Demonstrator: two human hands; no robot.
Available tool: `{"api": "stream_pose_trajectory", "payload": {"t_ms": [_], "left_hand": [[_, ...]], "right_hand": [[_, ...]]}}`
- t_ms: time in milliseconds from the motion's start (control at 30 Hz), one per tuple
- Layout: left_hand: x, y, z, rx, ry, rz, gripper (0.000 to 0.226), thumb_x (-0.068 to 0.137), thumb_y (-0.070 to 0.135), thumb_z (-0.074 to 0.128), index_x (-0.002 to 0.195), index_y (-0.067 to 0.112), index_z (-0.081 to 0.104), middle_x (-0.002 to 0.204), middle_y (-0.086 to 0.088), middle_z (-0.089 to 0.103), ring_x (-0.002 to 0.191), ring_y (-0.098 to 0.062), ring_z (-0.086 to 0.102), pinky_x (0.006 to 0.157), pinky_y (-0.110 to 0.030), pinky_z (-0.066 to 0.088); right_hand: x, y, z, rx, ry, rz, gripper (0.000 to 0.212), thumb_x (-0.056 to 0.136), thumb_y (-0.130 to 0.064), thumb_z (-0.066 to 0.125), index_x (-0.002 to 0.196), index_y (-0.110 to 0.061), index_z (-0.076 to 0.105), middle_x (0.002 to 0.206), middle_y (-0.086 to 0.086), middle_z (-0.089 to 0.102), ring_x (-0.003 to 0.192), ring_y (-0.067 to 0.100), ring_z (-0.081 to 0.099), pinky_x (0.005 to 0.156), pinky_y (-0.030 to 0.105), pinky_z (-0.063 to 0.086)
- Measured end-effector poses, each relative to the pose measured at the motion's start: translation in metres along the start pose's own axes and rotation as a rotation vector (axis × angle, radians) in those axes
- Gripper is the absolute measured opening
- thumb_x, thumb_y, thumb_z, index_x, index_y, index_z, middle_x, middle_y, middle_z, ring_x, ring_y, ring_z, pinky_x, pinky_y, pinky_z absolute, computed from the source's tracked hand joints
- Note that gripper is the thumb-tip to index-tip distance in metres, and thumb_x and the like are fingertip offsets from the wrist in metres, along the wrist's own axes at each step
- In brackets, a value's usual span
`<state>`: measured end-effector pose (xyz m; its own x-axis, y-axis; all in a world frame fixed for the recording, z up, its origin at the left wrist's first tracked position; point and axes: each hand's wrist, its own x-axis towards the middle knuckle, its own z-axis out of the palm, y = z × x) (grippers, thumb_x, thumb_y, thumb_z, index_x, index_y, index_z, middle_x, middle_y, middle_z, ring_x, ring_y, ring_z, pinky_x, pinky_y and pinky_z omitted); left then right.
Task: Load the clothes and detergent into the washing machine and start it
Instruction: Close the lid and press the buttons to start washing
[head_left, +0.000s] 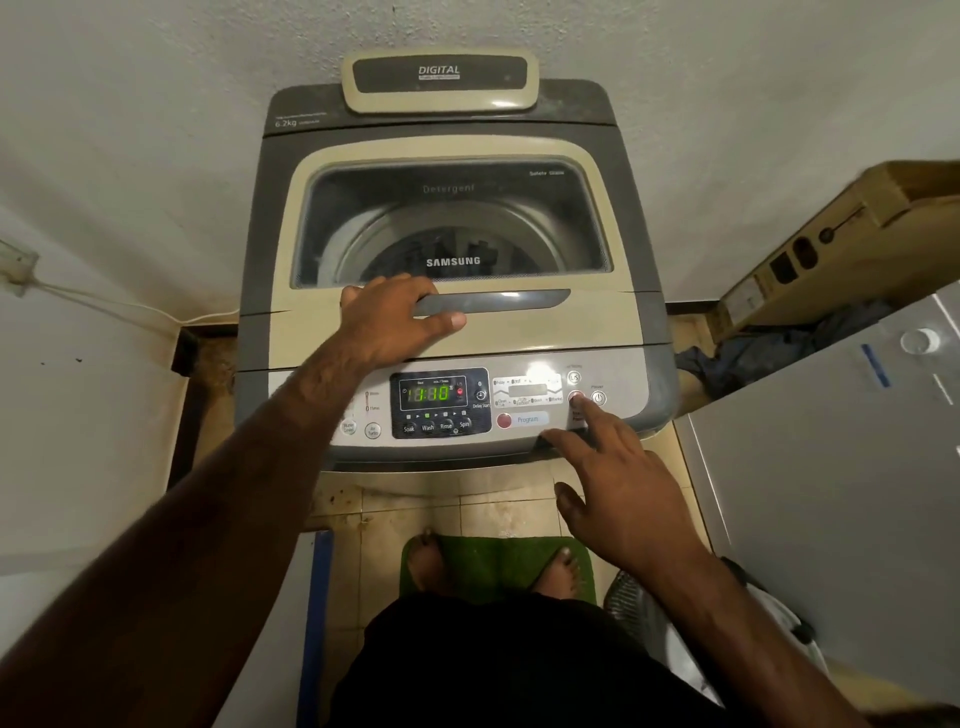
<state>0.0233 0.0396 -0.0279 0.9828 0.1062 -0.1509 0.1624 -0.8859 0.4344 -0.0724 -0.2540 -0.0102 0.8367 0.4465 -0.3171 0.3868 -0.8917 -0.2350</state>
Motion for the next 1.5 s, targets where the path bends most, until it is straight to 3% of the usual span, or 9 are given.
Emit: {"api": "stream_pose_trajectory", "payload": {"t_ms": [167,633,767,900,1000,1100,1267,1367,1500], "left_hand": [[-0.001,0.002,-0.001,-0.002,0.008,0.009,0.03,0.089,0.064,0.058,0.093,0.034,0.056,0.098,0.009,0.057,0.103,-0.018,0.053,0.097,-0.045,0.029],[-0.005,0.003,-0.002,-0.02,0.015,0.009,0.031,0.095,0.061,0.049,0.097,0.031,0.059,0.103,0.009,0.06,0.104,-0.016,0.049,0.099,-0.044,0.027],[-0.006,-0.002,-0.002,-0.303,0.106,-0.05,0.03,0.1,0.051,0.046,0.098,0.028,0.065,0.104,0.006,0.068,0.103,-0.017,0.058,0.101,-0.043,0.035],[-0.01,-0.007,-0.01,-0.608,0.261,-0.056,0.029,0.105,0.026,0.045,0.091,0.013,0.067,0.094,0.0,0.068,0.091,-0.015,0.061,0.088,-0.036,0.049],[-0.021,-0.013,-0.009,-0.448,0.355,-0.019,0.021,0.104,0.016,0.047,0.096,0.012,0.066,0.099,-0.002,0.066,0.095,-0.016,0.058,0.087,-0.035,0.049],[-0.035,-0.022,-0.005,-0.24,0.407,0.037,0.013,0.101,0.019,0.052,0.109,0.017,0.063,0.112,-0.001,0.064,0.105,-0.016,0.056,0.091,-0.034,0.047],[-0.061,-0.047,0.006,0.061,0.377,0.022,0.036,0.099,0.03,0.055,0.132,0.018,0.054,0.137,-0.005,0.058,0.128,-0.024,0.052,0.11,-0.043,0.039],[-0.075,-0.065,0.017,0.113,0.33,-0.012,0.05,0.102,0.037,0.044,0.149,0.022,0.04,0.156,-0.007,0.043,0.145,-0.026,0.038,0.118,-0.046,0.03],[-0.077,-0.069,0.022,0.122,0.305,-0.019,0.056,0.101,0.04,0.037,0.155,0.025,0.03,0.163,-0.005,0.033,0.151,-0.024,0.029,0.12,-0.046,0.026]], "right_hand": [[0.003,-0.001,-0.005,0.005,-0.021,0.012,0.059,0.093,-0.04,0.067,0.147,-0.036,0.046,0.172,0.001,0.019,0.154,0.026,0.028,0.111,0.048,0.047],[0.002,-0.012,0.005,-0.058,-0.097,0.022,0.076,0.093,-0.04,0.067,0.156,-0.028,0.025,0.174,0.009,-0.004,0.16,0.034,0.002,0.117,0.05,0.041],[0.001,-0.008,0.001,-0.072,-0.086,-0.006,0.069,0.095,-0.044,0.063,0.155,-0.03,0.029,0.174,0.008,0.001,0.16,0.031,0.01,0.117,0.047,0.042],[0.009,-0.003,-0.01,-0.057,-0.06,-0.02,0.06,0.095,-0.046,0.062,0.15,-0.034,0.04,0.171,0.003,0.019,0.152,0.025,0.031,0.11,0.041,0.05],[0.024,0.004,-0.022,-0.01,-0.01,-0.025,0.058,0.095,-0.044,0.064,0.148,-0.034,0.043,0.16,-0.003,0.035,0.138,0.018,0.044,0.101,0.035,0.054],[0.043,0.011,-0.031,0.007,0.049,-0.013,0.066,0.091,-0.043,0.07,0.149,-0.032,0.041,0.16,-0.002,0.036,0.14,0.02,0.043,0.106,0.042,0.051],[0.067,0.022,-0.036,-0.005,0.11,0.052,0.081,0.094,-0.049,0.065,0.16,-0.032,0.022,0.172,0.003,0.014,0.157,0.028,0.018,0.118,0.054,0.036],[0.075,0.029,-0.031,0.003,0.092,0.093,0.08,0.099,-0.056,0.054,0.163,-0.035,0.011,0.175,0.001,0.002,0.161,0.028,0.004,0.123,0.056,0.025],[0.074,0.036,-0.015,0.031,0.085,0.107,0.08,0.1,-0.059,0.048,0.163,-0.039,0.004,0.175,-0.003,-0.003,0.161,0.025,0.002,0.123,0.056,0.022]]}}
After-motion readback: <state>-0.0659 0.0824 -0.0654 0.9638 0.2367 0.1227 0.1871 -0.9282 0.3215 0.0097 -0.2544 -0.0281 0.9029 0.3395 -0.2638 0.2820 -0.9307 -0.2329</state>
